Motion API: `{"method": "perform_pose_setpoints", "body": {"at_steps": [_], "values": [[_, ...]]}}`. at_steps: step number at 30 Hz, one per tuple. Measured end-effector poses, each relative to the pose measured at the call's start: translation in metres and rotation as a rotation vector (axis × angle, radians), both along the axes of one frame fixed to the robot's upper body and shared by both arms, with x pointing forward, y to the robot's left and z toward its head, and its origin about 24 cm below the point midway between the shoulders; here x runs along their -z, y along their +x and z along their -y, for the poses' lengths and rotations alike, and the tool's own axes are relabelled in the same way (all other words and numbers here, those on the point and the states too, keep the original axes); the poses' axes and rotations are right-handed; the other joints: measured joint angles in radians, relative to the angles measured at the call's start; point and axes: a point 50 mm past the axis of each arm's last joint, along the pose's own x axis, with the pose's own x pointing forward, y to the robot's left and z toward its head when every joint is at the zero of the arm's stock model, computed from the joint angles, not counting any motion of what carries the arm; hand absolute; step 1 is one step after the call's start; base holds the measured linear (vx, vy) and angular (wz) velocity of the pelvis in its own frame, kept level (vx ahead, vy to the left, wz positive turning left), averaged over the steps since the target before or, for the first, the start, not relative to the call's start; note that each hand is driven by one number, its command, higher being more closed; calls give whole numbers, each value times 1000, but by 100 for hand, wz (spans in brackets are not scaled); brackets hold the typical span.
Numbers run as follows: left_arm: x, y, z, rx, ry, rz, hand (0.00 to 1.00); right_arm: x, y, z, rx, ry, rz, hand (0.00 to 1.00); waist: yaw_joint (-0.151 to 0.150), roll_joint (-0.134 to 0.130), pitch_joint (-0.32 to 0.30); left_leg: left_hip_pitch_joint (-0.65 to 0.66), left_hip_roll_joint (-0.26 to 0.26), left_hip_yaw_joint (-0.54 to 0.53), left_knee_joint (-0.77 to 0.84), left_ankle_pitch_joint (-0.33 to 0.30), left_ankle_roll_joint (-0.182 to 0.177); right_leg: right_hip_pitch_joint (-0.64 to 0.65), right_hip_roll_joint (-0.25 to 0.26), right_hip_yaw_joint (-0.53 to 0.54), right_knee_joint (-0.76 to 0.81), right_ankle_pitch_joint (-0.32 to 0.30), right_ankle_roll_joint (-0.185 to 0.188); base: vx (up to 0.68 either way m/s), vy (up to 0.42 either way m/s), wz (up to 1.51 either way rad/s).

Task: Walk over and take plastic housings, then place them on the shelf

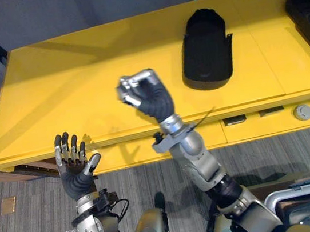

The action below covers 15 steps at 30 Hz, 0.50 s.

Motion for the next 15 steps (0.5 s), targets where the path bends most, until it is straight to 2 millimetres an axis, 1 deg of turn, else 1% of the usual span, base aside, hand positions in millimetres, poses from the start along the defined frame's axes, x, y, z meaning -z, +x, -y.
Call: {"method": "perform_pose_setpoints", "body": {"at_steps": [2, 3, 4, 5, 8, 9, 11, 13, 14, 15], "values": [[1, 0, 0, 2, 0, -8, 0, 13, 11, -4, 29, -66, -81, 0, 11, 0, 0, -2, 0, -8, 0, -1, -1, 0, 1, -2, -1, -1, -2, -26, -10, 8], [1, 0, 0, 2, 1, -8, 0, 27, 21, -5, 72, -118, -153, 0, 18, 0, 0, -4, -1, -13, -1, -1, -1, 2, 2, -6, -1, -3, -5, -22, -14, 12], [1, 0, 0, 2, 1, -10, 0, 39, 30, -3, 119, -156, -221, 0, 25, 0, 0, -7, -1, -16, 0, 0, -3, 3, 2, -12, -1, -3, -6, -29, -18, 15], [1, -1, 0, 1, 1, -11, 0, 44, 33, -1, 140, -169, -250, 0, 26, 0, 0, -11, -2, -18, 0, 1, -3, 2, 2, -17, -2, -4, -6, -22, -15, 17], [1, -1, 0, 0, 2, -12, 0, 65, 55, 11, 279, -247, -371, 0, 34, 0, 0, -19, -3, -26, 4, 5, -3, -1, 1, -27, -2, -3, -4, -3, -8, 7], [1, -1, 0, 0, 3, -10, 0, 66, 63, 20, 341, -248, -387, 0, 39, 1, 0, -19, -3, -27, 6, 5, -3, -1, 2, -28, -2, -1, -2, 0, 0, 0], [1, -1, 0, -1, 2, -10, 0, 57, 73, 29, 423, -236, -382, 0, 42, 2, 1, -20, -2, -33, 9, 7, -4, -2, 2, -28, -1, -1, -2, 0, 0, 0], [1, 0, 2, 3, -4, -5, 0, 49, 88, 48, 571, -224, -388, 0, 43, 3, 2, -20, -3, -35, 9, 7, -4, -2, 2, -28, 2, -3, -4, 0, 0, 0], [1, 0, 4, 8, -8, -5, 0, 48, 91, 54, 612, -212, -393, 0, 44, 4, 2, -20, -4, -36, 10, 7, -4, -2, 1, -28, 3, -5, -2, -1, -6, 3], [1, 0, 6, 16, -15, -9, 0, 46, 95, 67, 684, -174, -407, 0, 45, 5, 3, -20, -6, -36, 10, 7, -4, -5, -3, -28, 11, -10, -2, 0, 0, 0]]}}
